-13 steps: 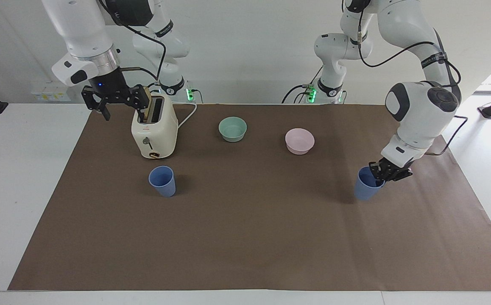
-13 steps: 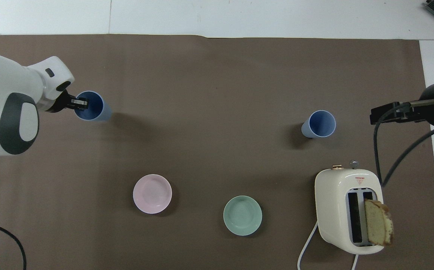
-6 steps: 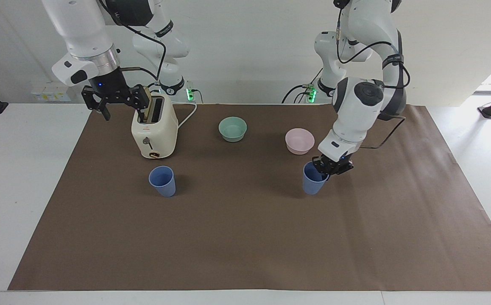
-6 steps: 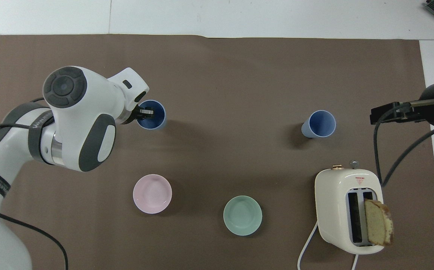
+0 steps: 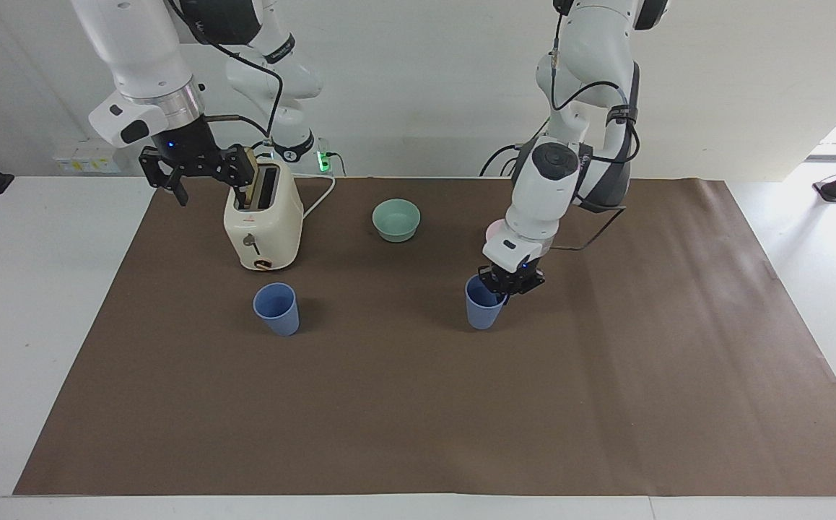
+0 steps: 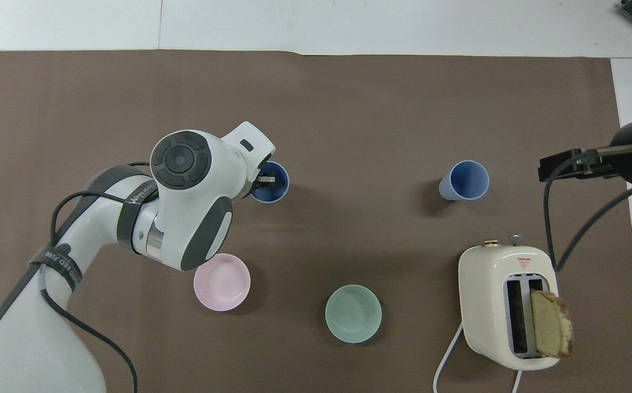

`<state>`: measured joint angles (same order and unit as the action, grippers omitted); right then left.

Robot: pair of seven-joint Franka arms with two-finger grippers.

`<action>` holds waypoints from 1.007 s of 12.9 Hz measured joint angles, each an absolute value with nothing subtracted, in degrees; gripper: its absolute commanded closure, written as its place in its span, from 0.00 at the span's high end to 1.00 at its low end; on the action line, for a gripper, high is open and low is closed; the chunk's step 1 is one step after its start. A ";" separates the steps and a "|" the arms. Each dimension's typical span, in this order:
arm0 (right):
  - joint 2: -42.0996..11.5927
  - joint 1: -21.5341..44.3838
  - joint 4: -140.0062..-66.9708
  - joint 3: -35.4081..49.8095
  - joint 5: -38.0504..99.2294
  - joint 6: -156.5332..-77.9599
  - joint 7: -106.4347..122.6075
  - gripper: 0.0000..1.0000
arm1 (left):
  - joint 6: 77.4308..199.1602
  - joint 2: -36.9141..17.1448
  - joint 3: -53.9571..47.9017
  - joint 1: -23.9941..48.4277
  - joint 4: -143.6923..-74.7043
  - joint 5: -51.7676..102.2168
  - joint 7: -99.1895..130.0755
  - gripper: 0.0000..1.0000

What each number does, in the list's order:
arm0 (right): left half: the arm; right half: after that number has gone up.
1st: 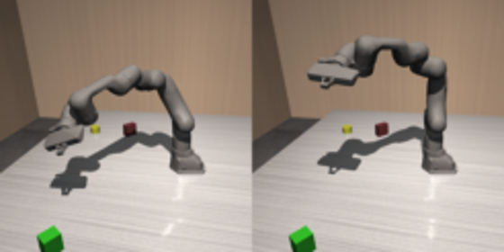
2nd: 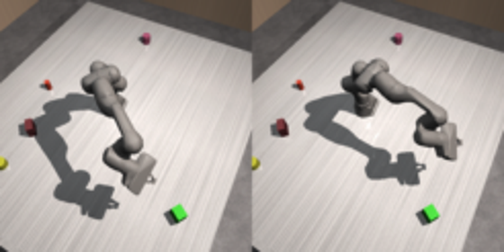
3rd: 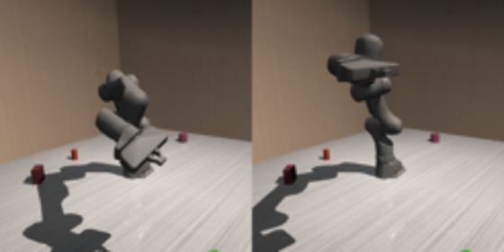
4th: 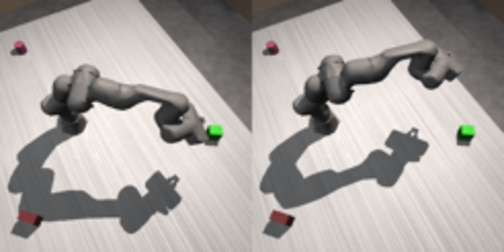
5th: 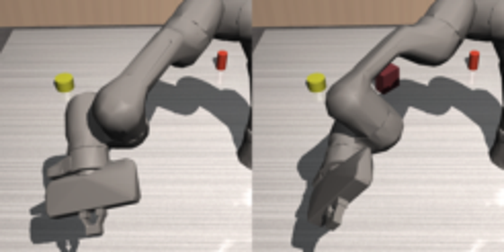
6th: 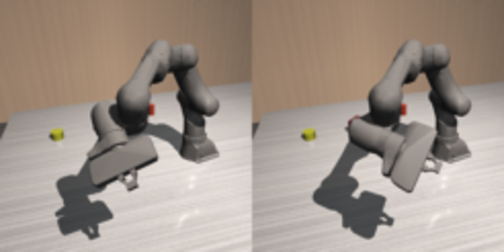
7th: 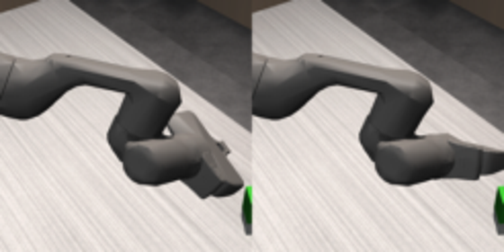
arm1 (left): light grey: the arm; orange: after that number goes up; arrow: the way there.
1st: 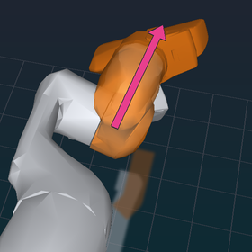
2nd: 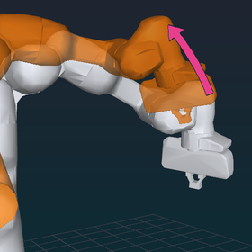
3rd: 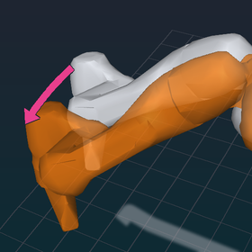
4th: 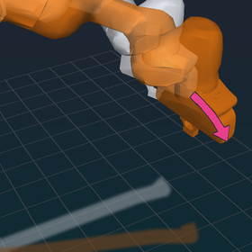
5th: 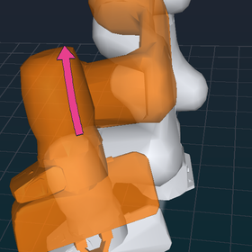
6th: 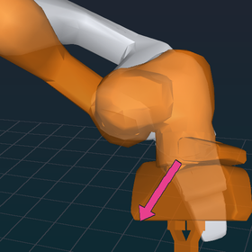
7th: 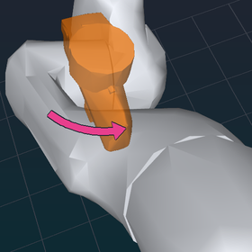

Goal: Stack blue cups with both arms
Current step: 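Carry the blue cup with the left gripper toward the table center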

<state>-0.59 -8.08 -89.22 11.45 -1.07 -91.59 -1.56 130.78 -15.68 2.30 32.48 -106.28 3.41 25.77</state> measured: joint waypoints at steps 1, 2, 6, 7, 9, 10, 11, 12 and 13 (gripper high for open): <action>-0.55 -8.08 -89.35 11.45 -1.07 -91.59 -1.56 1.00 | 131.41 -15.97 2.28 33.61 -106.35 3.41 27.00 0.00; -0.53 -8.08 -89.43 11.45 -1.07 -91.59 -1.56 1.00 | 131.78 -16.20 2.31 34.20 -106.45 3.41 27.50 0.00; -0.35 -8.11 -89.80 11.44 -1.07 -91.59 -1.56 1.00 | 131.93 -16.61 2.32 34.48 -107.60 3.41 27.80 0.21; -0.30 -8.13 -89.90 11.42 -1.07 -91.59 -1.56 1.00 | 131.94 -16.62 2.31 34.48 -107.86 3.41 27.81 0.47; -0.23 -8.13 -90.02 11.40 -1.07 -91.59 -1.56 1.00 | 131.94 -16.61 2.31 34.49 -107.93 3.41 27.81 0.75; -0.20 -8.14 -90.14 11.38 -1.07 -91.59 -1.56 1.00 | 131.94 -16.61 2.32 34.49 -107.93 3.41 27.80 0.90; -0.18 -8.15 -90.30 11.37 -1.07 -91.59 -1.56 1.00 | 131.94 -16.61 2.32 34.49 -107.92 3.41 27.80 1.00; -0.17 -8.17 -90.52 11.36 -1.07 -91.64 -1.56 1.00 | 131.94 -16.58 2.32 34.49 -107.91 3.41 27.79 1.00; -0.14 -8.20 -90.91 11.35 -1.07 -92.29 -1.56 1.00 | 131.89 -16.51 2.37 34.48 -107.87 3.41 27.79 1.00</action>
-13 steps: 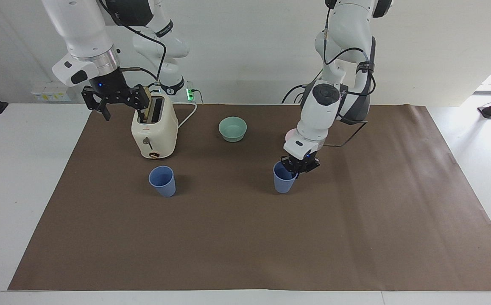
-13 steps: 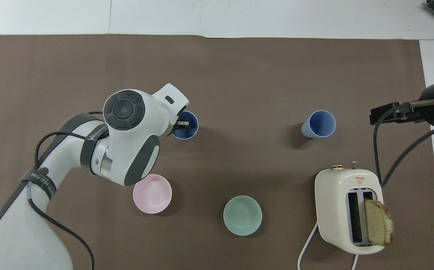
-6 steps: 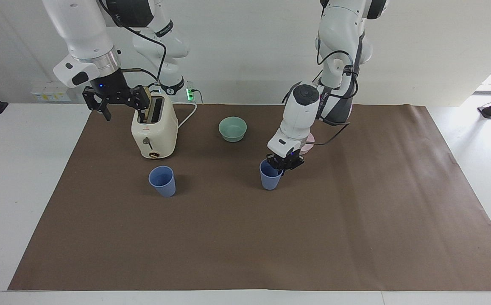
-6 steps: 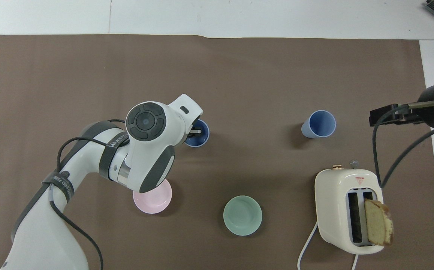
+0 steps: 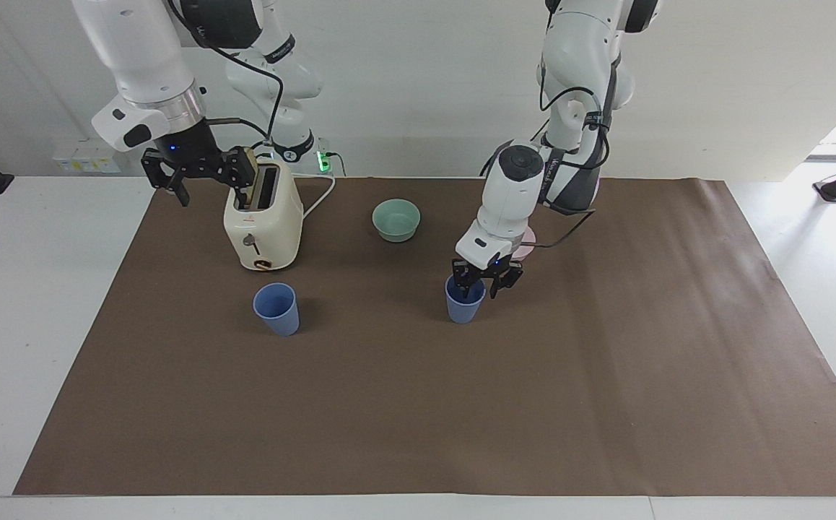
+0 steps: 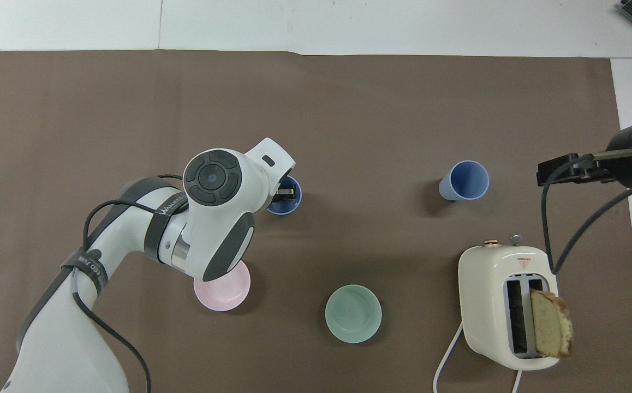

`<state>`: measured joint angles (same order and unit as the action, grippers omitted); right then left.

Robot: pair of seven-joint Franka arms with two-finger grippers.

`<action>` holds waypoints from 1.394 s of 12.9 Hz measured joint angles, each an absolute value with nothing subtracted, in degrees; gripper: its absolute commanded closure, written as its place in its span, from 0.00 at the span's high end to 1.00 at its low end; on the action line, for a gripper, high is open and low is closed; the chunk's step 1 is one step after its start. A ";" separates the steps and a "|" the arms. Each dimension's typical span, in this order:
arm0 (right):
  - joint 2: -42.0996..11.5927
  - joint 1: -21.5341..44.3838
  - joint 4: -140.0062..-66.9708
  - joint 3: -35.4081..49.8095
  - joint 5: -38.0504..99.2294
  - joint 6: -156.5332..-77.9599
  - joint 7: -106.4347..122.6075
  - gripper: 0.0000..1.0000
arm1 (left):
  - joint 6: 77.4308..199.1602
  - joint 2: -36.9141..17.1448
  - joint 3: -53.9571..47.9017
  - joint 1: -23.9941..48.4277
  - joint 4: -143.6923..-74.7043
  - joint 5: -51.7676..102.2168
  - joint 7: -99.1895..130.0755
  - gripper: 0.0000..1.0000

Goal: Stack blue cups with both arms
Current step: 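Carry the blue cup with the left gripper toward the table center, then release the cup and withdraw the left gripper while the right gripper reaches, then grasp the other blue cup's rim with the right gripper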

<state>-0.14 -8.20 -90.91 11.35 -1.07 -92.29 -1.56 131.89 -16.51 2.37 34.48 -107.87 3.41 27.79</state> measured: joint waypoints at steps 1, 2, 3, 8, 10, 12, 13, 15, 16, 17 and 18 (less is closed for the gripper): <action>-0.09 -8.23 -91.80 11.35 -1.07 -94.04 -1.56 1.00 | 131.58 -16.29 2.51 34.48 -107.69 3.41 27.76 1.00; -0.09 -8.27 -93.25 11.35 -1.07 -96.63 -1.56 1.00 | 130.60 -15.78 2.73 34.47 -107.39 3.41 27.70 1.00; -0.13 -8.34 -94.95 11.35 -1.07 -99.25 -1.56 1.00 | 129.41 -14.87 3.07 34.42 -107.07 3.41 27.34 1.00; -1.45 -8.54 -103.71 11.33 -1.04 -108.11 -1.56 1.00 | 118.63 -5.45 4.34 28.47 -106.17 3.40 17.41 1.00; -3.32 -8.68 -107.59 11.25 -1.04 -111.92 -1.58 1.00 | 115.40 -2.19 4.55 24.03 -106.10 3.39 11.22 1.00; -5.87 -9.30 -108.87 11.16 -1.04 -114.27 -1.58 1.00 | 111.94 -0.92 4.67 19.78 -104.98 3.38 5.85 1.00; -7.01 -9.61 -109.39 11.09 -1.04 -115.33 -1.58 1.00 | 109.96 -0.81 4.70 17.99 -103.65 3.38 4.00 1.00; -8.96 -10.28 -110.81 10.95 -1.04 -118.73 -1.58 1.00 | 106.53 -0.78 4.72 15.05 -100.61 3.36 1.90 1.00; -9.66 -10.40 -111.51 10.85 -1.04 -120.24 -1.58 1.00 | 104.91 -0.76 4.71 13.84 -99.08 3.35 1.23 1.00; -10.50 -10.40 -112.15 10.83 -1.04 -121.81 -1.58 1.00 | 103.35 -0.75 4.71 12.64 -97.41 3.35 0.24 1.00; -11.41 -10.39 -112.73 10.83 -1.03 -123.58 -1.59 1.00 | 101.90 -0.74 4.73 11.69 -96.02 3.34 -0.88 1.00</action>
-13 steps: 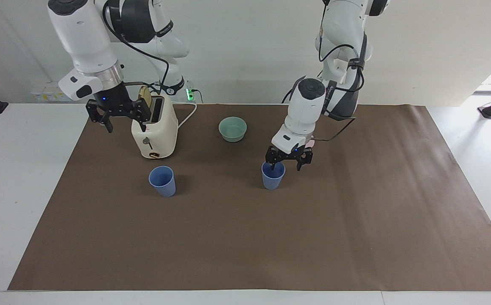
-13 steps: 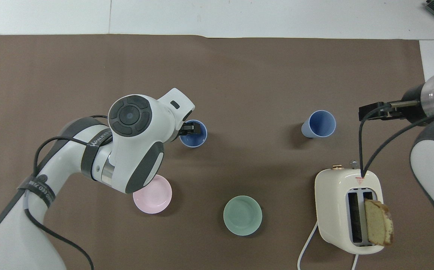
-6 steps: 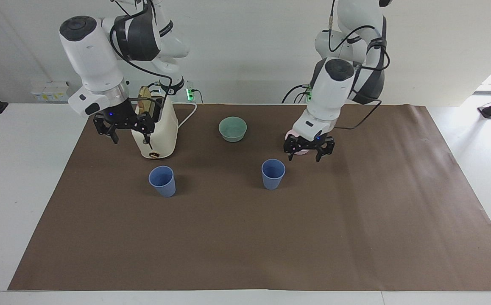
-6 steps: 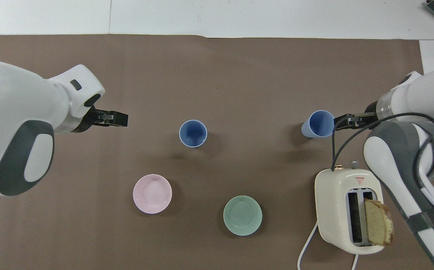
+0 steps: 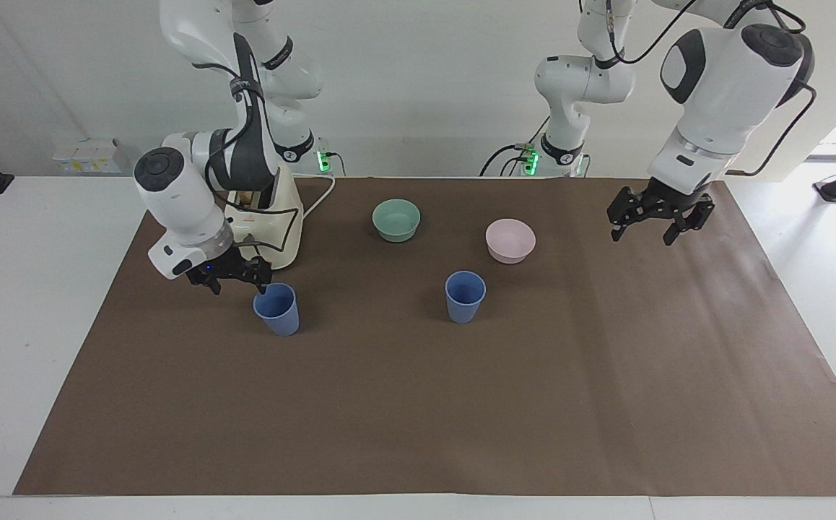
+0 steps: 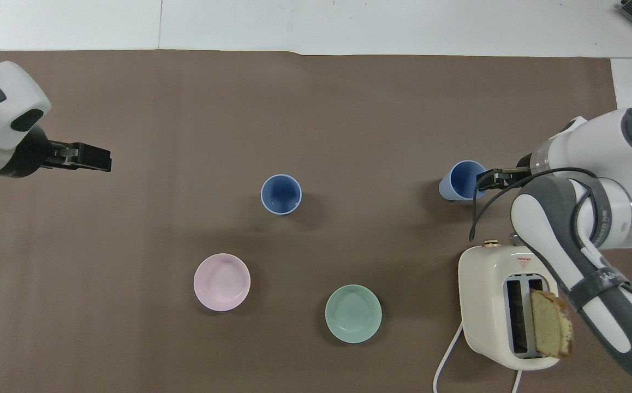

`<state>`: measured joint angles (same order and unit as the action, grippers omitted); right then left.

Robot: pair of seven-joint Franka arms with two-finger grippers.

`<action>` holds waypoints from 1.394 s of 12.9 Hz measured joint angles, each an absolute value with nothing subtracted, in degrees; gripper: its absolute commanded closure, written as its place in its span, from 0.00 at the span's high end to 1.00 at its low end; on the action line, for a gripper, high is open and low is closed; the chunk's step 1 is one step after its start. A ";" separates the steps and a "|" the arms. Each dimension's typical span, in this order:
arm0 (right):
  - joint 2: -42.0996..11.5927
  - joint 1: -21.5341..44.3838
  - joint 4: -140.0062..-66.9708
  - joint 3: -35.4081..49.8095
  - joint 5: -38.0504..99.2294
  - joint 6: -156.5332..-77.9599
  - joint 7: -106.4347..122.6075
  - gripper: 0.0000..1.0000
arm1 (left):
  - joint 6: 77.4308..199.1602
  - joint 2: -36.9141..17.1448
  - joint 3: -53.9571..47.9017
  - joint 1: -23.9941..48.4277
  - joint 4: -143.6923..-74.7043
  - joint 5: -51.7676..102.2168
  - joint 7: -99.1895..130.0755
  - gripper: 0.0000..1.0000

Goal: Stack blue cups with both arms
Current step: 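Grasp the other blue cup's rim with the right gripper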

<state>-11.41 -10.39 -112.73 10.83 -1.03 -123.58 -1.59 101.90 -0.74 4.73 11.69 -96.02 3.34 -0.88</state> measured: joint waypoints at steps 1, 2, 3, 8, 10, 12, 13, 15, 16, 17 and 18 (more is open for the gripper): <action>-12.36 -10.38 -113.37 10.83 -1.03 -125.64 -1.59 1.00 | 100.36 -0.74 4.71 10.80 -94.79 3.31 -1.98 1.00; -13.28 -10.38 -114.02 10.83 -1.03 -127.45 -1.59 0.66 | 98.86 -0.75 4.72 9.89 -93.75 3.31 -3.27 1.00; -14.16 -10.38 -114.53 10.83 -1.04 -128.56 -1.49 0.08 | 97.38 -0.75 4.74 9.15 -92.83 3.30 -4.78 1.00; -14.80 -10.03 -114.60 11.23 -1.04 -129.11 -1.28 0.00 | 95.05 -0.82 4.69 8.43 -91.58 1.45 -7.38 1.00; -14.67 -9.82 -114.20 11.43 -1.03 -129.12 -1.28 0.00 | 93.74 -0.82 4.69 8.40 -91.26 1.31 -8.57 1.00; -14.35 -9.26 -113.06 11.55 -1.02 -128.60 -1.30 0.00 | 92.53 -0.74 4.71 7.83 -90.87 1.29 -9.57 1.00; -14.04 -9.17 -111.76 11.73 -1.02 -126.95 -1.38 0.00 | 91.86 -0.68 4.78 7.50 -90.84 1.29 -9.93 1.00; -13.01 -8.96 -107.82 12.43 -1.02 -122.27 -1.62 0.00 | 91.02 -0.56 4.77 7.17 -90.82 1.29 -10.08 1.00; -12.30 -8.44 -105.88 12.61 -0.98 -120.15 -2.02 0.00 | 90.83 -0.56 4.76 7.16 -90.82 1.29 -10.08 1.00; -11.70 -7.48 -104.05 12.72 -0.95 -118.26 -3.19 0.00 | 90.70 -0.56 4.75 7.16 -90.82 1.29 -10.08 1.00; -11.35 -5.95 -102.20 12.77 -0.92 -116.72 -5.12 0.00 | 90.63 -0.56 4.74 7.16 -90.82 1.29 -10.08 1.00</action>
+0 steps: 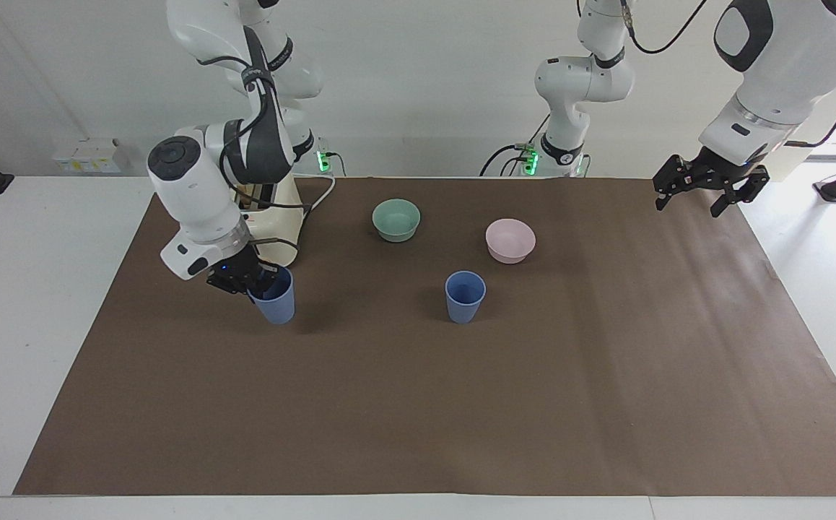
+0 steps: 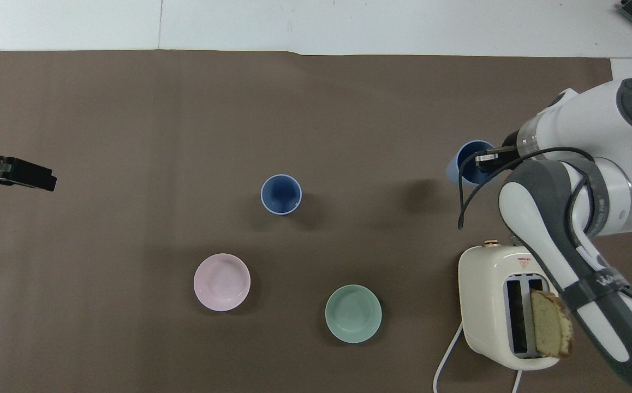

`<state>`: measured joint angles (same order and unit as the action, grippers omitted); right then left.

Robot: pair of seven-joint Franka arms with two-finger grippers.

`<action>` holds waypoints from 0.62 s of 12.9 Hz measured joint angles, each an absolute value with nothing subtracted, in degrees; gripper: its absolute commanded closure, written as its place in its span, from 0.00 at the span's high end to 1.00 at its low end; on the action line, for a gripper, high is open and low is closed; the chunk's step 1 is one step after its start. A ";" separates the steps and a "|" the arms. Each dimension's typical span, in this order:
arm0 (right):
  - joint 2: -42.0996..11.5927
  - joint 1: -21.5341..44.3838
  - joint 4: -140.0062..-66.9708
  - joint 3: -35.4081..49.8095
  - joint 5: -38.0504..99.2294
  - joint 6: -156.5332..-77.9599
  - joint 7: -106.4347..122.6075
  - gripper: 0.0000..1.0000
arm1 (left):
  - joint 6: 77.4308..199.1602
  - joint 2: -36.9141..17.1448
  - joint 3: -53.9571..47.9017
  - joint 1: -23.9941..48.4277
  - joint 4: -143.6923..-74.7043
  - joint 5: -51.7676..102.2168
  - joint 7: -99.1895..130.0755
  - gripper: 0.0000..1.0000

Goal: Stack blue cups with both arms
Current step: 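Carry the held cup with the right gripper over the center cup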

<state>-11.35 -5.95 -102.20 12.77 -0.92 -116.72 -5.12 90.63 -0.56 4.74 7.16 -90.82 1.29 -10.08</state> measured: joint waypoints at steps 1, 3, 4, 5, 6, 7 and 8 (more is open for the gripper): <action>-11.22 -4.04 -100.41 12.84 -0.92 -115.46 -7.76 0.00 | 90.61 -0.56 4.71 7.16 -90.82 1.29 -10.06 1.00; -11.24 0.20 -97.33 12.96 -0.95 -113.08 -13.58 0.00 | 90.60 -0.55 4.68 7.15 -90.75 1.29 -10.01 1.00; -11.30 2.26 -96.11 12.97 -0.96 -111.73 -15.95 0.00 | 90.60 -0.54 4.68 7.15 -90.73 1.29 -10.00 1.00; -11.49 4.27 -95.03 12.98 -1.01 -110.56 -18.34 0.00 | 90.59 -0.51 4.68 7.15 -90.72 1.29 -10.00 1.00; -11.98 6.43 -93.65 12.99 -1.03 -109.86 -21.25 0.00 | 90.59 -0.49 4.68 7.15 -90.70 1.29 -10.00 1.00; -12.72 8.47 -91.96 12.99 -1.03 -109.38 -24.17 0.00 | 90.60 -0.48 4.68 7.15 -90.67 1.29 -10.00 1.00; -13.46 10.31 -90.36 13.00 -1.02 -108.94 -26.31 0.00 | 90.60 -0.48 4.68 7.15 -90.66 1.29 -10.00 1.00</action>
